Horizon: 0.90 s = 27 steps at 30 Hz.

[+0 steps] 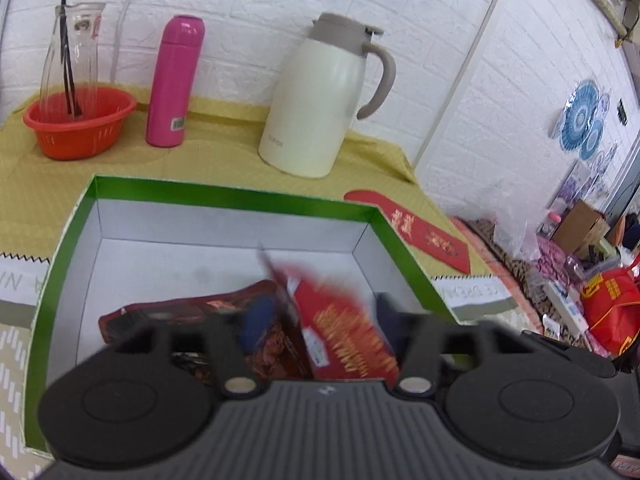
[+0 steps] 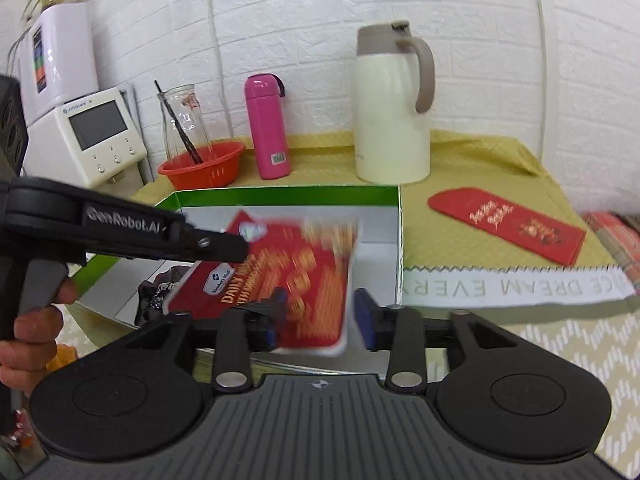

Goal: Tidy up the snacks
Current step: 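Drop the red nuts bag into the box beside the jerky pouch, then grasp the red sausage-stick pack with the right gripper while the left gripper approaches the bun bag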

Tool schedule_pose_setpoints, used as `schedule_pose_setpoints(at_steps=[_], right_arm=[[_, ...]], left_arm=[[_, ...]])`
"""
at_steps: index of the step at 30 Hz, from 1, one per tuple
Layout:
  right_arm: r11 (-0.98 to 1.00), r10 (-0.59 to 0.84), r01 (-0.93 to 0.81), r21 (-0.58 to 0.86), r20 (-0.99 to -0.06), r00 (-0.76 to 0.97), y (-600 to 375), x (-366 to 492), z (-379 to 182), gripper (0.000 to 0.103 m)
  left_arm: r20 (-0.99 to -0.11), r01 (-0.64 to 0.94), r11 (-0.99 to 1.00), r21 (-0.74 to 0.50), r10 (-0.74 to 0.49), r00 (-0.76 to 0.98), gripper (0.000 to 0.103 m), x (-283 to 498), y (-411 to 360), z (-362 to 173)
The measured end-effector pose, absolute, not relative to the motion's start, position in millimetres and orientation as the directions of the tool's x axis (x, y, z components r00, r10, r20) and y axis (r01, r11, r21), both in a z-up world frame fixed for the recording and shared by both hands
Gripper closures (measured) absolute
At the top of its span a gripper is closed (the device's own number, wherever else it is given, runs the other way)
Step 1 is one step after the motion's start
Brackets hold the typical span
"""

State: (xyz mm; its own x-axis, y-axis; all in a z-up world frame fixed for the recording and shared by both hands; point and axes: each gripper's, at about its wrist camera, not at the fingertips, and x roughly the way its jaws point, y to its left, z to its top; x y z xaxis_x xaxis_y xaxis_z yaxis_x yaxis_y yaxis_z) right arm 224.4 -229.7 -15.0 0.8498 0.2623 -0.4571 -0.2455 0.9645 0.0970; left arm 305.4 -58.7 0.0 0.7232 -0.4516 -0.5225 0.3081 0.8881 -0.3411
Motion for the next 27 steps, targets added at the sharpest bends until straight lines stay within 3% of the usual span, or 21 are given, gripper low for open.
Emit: schedule_pose_setpoints(at_steps=[8, 11, 12, 19, 27], right_arm=[[0.963, 0.263, -0.264, 0.06, -0.434, 0.861, -223, 209, -8, 0.0], [0.967, 0.24, -0.256, 0.023, -0.427, 0.872, -219, 197, -1, 0.0], [0.967, 0.239, -0.255, 0.02, -0.422, 0.875, -218, 192, 2, 0.0], [0.971, 0.222, -0.237, 0.005, -0.369, 0.903, -219, 141, 27, 0.0], [0.969, 0.195, -0.235, -0.071, -0.355, 0.914, -208, 73, 23, 0.0]], left_arm=[[-0.516, 0.244, 0.939, -0.242, -0.337, 0.787, 0.032, 282, -60, 13], [-0.509, 0.233, 0.947, -0.22, -0.315, 0.801, 0.015, 270, -60, 19], [-0.498, 0.226, 0.951, -0.211, -0.303, 0.813, 0.001, 264, -59, 22], [-0.415, 0.225, 0.955, -0.192, -0.287, 0.863, 0.0, 211, -48, 50], [-0.425, 0.21, 0.956, -0.205, -0.281, 0.861, 0.0, 129, -31, 46]])
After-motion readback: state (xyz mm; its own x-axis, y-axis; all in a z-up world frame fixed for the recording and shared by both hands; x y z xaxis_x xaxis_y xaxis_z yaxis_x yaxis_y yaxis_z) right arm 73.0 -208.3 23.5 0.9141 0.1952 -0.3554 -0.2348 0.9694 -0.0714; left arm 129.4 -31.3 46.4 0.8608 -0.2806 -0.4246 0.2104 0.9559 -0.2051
